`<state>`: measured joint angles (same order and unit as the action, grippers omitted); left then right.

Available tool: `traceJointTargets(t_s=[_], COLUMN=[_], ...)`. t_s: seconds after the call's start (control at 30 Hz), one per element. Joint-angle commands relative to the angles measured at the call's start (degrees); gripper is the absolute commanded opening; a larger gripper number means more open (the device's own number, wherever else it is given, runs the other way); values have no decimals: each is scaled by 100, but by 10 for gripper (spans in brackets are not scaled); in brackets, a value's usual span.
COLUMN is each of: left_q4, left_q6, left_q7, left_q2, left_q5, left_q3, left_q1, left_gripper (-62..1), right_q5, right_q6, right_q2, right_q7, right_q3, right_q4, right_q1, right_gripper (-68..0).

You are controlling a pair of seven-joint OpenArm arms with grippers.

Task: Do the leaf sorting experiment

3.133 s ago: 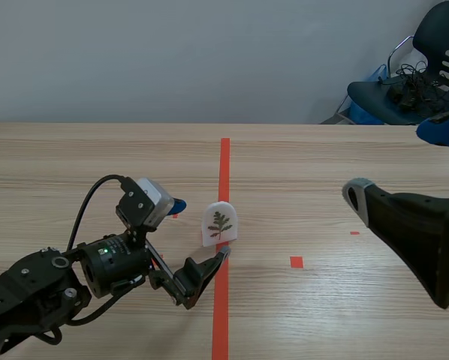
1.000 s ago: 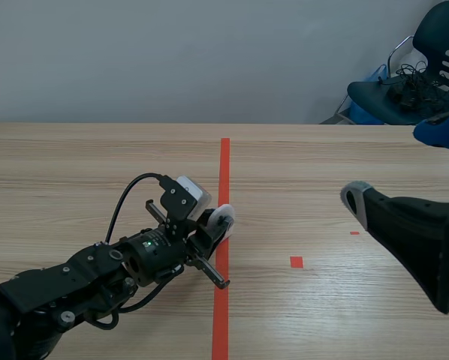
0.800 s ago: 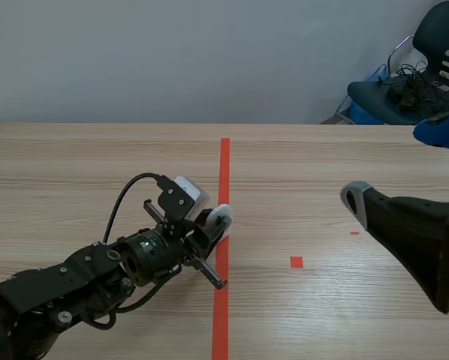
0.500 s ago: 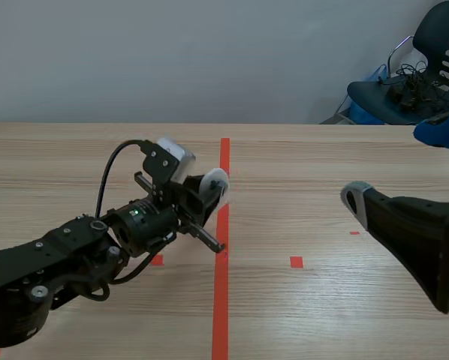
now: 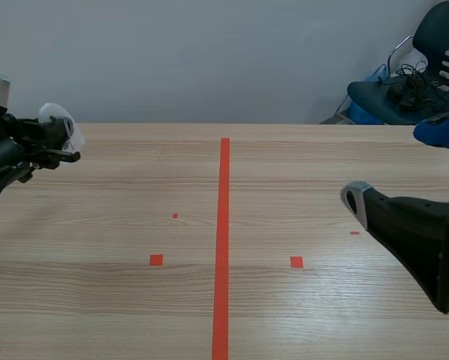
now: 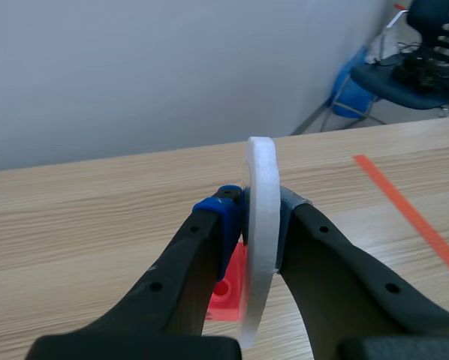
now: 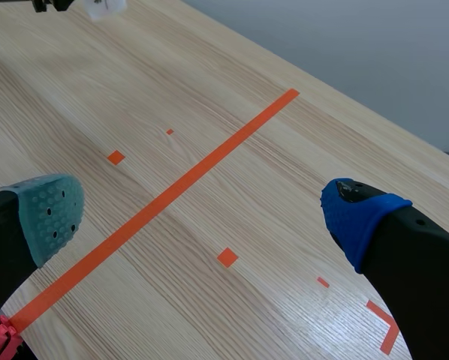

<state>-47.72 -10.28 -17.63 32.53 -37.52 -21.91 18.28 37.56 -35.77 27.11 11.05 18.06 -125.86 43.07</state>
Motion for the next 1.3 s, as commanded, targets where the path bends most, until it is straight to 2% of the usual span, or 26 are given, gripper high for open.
traceJointTargets(t_s=[0.0, 0.13, 0.27, 0.37, 0.43, 0.5, 0.57, 0.8, 1.27], left_q4=[0, 11, 155, 330, 474, 645, 804, 1121, 1134], left_q6=[-13, 31, 120, 140, 273, 415, 422, 463, 437], left_q7=[-31, -33, -50, -98, -151, -262, -267, -529, -181], left_q2=[116, 393, 468, 461, 452, 448, 448, 444, 345], left_q5=[-68, -85, -116, -501, -763, -907, -1091, -1095, -1093], left_q3=[74, 179, 179, 179, 179, 179, 179, 179, 125], left_q1=[-96, -391, -675, -791, -798, -793, -796, -793, -798], left_gripper=[-568, -568, -568, -568, -568, -568, -568, -568, -536], right_q5=[66, 66, 66, 68, 68, 68, 68, 68, 319], right_q6=[20, 20, 20, 20, 17, 17, 17, 17, 17], right_q2=[-15, -15, -15, -15, -15, -15, -15, -15, -15], right_q7=[-68, -70, -68, -68, -68, -66, -66, -66, 7], right_q3=[74, 74, 74, 74, 74, 74, 74, 74, 74], right_q4=[-85, -85, -85, -85, -85, -85, -85, -85, -85], right_q1=[-4, -4, -4, -4, -4, -4, -4, -4, -4], right_gripper=[4, 4, 4, 4, 4, 4, 4, 4, 4])
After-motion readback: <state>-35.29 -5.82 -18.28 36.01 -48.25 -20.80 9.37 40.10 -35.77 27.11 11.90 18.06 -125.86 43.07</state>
